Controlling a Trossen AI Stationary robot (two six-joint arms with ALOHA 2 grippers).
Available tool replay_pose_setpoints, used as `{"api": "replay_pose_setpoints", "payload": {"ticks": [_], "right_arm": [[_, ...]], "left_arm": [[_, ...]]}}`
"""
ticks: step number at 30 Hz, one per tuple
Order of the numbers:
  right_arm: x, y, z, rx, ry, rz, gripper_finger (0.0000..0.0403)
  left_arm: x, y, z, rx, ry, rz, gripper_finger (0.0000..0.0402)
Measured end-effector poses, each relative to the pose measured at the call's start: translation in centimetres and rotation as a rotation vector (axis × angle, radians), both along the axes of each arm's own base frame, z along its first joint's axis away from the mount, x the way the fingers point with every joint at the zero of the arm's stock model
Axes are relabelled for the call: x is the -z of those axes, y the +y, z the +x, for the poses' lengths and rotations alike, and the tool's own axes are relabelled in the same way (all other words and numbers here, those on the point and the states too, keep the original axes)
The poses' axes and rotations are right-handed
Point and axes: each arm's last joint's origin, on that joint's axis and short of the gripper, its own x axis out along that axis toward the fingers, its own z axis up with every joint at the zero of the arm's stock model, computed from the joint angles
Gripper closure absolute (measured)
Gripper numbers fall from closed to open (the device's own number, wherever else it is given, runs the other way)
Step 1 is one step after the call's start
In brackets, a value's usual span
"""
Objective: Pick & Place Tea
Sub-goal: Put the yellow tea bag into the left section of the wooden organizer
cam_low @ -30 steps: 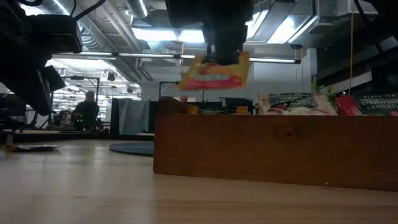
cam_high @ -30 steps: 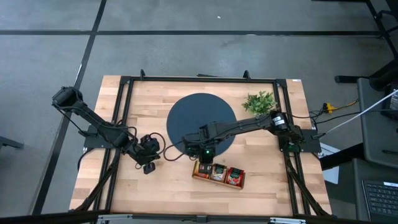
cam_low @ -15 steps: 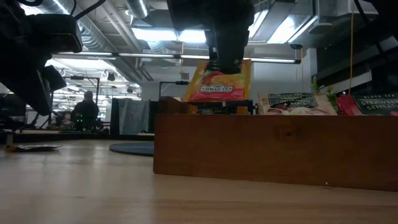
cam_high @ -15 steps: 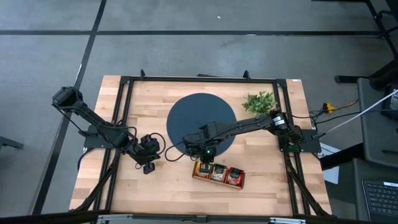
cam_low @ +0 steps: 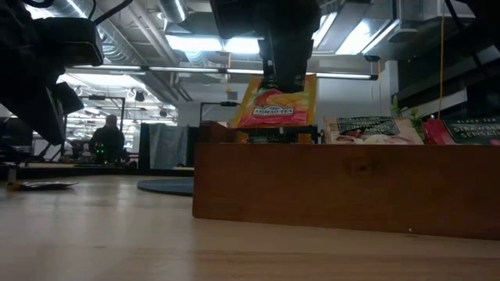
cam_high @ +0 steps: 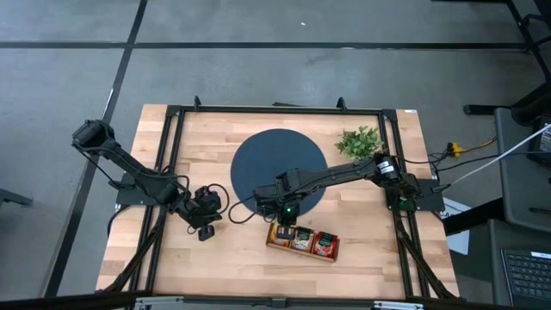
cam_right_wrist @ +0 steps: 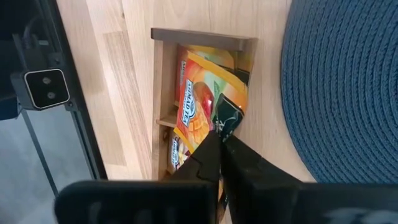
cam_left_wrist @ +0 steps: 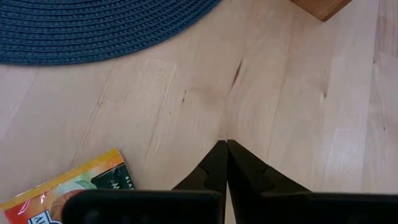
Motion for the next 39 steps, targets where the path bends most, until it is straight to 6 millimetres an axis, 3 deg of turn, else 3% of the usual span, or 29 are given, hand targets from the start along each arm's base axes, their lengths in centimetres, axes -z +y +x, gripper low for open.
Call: {"api": "replay_pose_setpoints", "payload": {"ticks": [9,17,27,32,39], "right_arm": [[0.0,0.0,0.0,-0.002,-0.004,0.001,0.0355],[0.0,0.0,0.0,-0.001,-0.005,0.001,0.035],[-0.2,-0.1,1.1,0.056,-0.097,0.028,0.035],[-0.5,-0.1,2.0,0.096,-0.171,0.054,0.035],[-0.8,-1.1,3.0,0.182,-0.252,0.037,0.035]], "left_arm": [[0.0,0.0,0.0,0.0,0.0,0.0,0.0398],[0.0,0.1,-0.1,-0.001,0.013,0.0,0.0398],[-2.4,2.1,-4.0,-0.08,0.188,0.081,0.0398],[-1.0,3.1,-5.5,-0.128,0.241,0.098,0.0398],[2.4,3.7,-6.2,-0.21,0.224,0.07,0.0398]]}}
